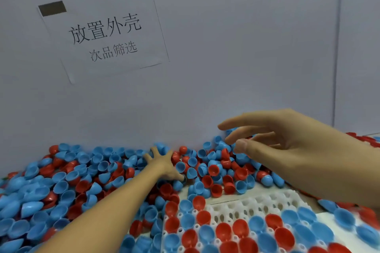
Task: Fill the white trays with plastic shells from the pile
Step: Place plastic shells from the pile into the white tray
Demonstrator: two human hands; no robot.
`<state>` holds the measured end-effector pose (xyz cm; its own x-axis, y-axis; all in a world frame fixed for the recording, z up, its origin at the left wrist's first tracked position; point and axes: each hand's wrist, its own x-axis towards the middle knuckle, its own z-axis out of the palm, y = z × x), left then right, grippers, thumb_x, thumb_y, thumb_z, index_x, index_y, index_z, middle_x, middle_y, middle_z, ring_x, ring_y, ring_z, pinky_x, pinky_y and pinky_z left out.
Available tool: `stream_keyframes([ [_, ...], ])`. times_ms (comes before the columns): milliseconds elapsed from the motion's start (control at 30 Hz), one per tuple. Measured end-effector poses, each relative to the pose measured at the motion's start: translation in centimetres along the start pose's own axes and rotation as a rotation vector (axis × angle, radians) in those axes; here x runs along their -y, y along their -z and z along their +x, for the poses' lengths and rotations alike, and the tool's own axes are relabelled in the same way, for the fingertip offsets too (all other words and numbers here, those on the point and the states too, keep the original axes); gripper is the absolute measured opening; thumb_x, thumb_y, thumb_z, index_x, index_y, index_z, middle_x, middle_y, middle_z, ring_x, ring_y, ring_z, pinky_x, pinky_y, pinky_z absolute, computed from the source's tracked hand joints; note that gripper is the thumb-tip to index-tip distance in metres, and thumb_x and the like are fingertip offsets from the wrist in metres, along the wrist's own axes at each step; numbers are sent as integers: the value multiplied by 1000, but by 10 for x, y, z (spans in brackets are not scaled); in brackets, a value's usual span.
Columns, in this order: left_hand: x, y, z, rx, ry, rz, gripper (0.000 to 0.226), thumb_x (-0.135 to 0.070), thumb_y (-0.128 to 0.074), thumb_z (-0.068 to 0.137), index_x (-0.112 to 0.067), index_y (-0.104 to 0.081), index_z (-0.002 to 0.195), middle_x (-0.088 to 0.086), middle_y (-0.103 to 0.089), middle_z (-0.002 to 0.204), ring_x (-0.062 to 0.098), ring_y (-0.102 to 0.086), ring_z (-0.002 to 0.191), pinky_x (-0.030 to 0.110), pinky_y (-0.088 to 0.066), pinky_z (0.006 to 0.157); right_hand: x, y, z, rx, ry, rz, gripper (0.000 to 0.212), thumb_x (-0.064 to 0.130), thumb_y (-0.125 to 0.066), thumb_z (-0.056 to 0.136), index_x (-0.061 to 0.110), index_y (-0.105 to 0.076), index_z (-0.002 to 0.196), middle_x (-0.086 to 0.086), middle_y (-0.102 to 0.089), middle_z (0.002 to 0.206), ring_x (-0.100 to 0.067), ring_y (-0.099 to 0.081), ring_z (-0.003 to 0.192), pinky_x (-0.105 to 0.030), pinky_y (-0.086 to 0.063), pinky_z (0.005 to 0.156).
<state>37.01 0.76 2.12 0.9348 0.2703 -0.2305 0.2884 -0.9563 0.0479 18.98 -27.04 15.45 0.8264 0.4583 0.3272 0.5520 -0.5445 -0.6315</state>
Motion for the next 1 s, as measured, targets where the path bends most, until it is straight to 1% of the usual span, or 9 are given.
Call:
stream_keyframes([
  [67, -1, -7, 4, 1, 13, 2, 116, -63, -73, 74, -36, 2, 159, 22, 24, 161, 57, 17, 145, 65, -12, 117, 0, -1, 1, 7, -8, -15, 43, 57, -45, 76, 61, -55, 118, 40, -62, 106, 21, -57, 98, -15, -51, 88],
  [267, 17, -18, 0, -206, -86, -191, 85, -41, -73, 81, -40, -25, 151, 14, 8, 161, 52, 5, 146, 56, -34, 111, 3, -4, 2, 0, -1, -32, 44, 56, -44, 75, 59, -56, 118, 40, -62, 105, 19, -59, 94, -17, -52, 87],
  [367, 14, -15, -8, -63, -82, -136, 98, -45, -74, 82, -42, -10, 157, 18, 24, 162, 58, 14, 145, 59, -20, 118, 4, -5, 2, 12, 17, -43, 44, 58, -44, 75, 60, -55, 118, 43, -60, 106, 20, -58, 96, -17, -52, 87],
  [433, 8, -14, -13, -25, -45, -111, 102, -43, -75, 82, -39, -8, 158, 18, 29, 161, 59, 14, 145, 59, -23, 118, 6, -5, 2, 21, 22, -55, 43, 59, -45, 75, 62, -54, 118, 44, -60, 107, 20, -58, 96, -18, -52, 88],
  [533, 4, -19, -18, -196, -36, -127, 77, -27, -70, 88, -36, -28, 152, 16, 11, 164, 53, -8, 146, 50, -44, 105, 9, -3, 0, 17, 29, -61, 42, 58, -46, 76, 62, -54, 117, 43, -61, 106, 20, -59, 96, -21, -53, 90],
  [633, 12, -22, -17, -322, -26, -185, 63, -15, -65, 88, -34, -39, 143, 13, -9, 157, 46, -29, 137, 43, -49, 91, 12, 0, -4, 1, 40, -54, 41, 56, -48, 77, 62, -55, 117, 41, -63, 107, 19, -60, 96, -22, -54, 89],
  [833, 35, -5, -14, -457, -63, -681, 34, -10, -77, 77, -29, -56, 96, 6, -61, 114, 25, -61, 84, 31, -49, 63, 14, 4, -7, -10, 52, -29, 40, 55, -49, 78, 61, -55, 118, 39, -63, 107, 18, -61, 96, -23, -53, 92],
  [900, 41, 0, -15, -466, -29, -880, 35, -10, -82, 76, -26, -57, 95, 4, -63, 110, 18, -59, 80, 28, -46, 60, 14, 3, -7, -1, 52, -32, 40, 56, -49, 79, 62, -54, 118, 41, -62, 107, 20, -60, 95, -21, -53, 89],
  [1000, 48, 9, -16, -422, 29, -1186, 31, -19, -83, 79, -19, -55, 94, 12, -65, 110, 23, -61, 89, 36, -53, 75, 13, 1, -6, 23, 47, -43, 38, 59, -48, 81, 64, -51, 118, 46, -58, 106, 23, -57, 94, -14, -51, 82],
])
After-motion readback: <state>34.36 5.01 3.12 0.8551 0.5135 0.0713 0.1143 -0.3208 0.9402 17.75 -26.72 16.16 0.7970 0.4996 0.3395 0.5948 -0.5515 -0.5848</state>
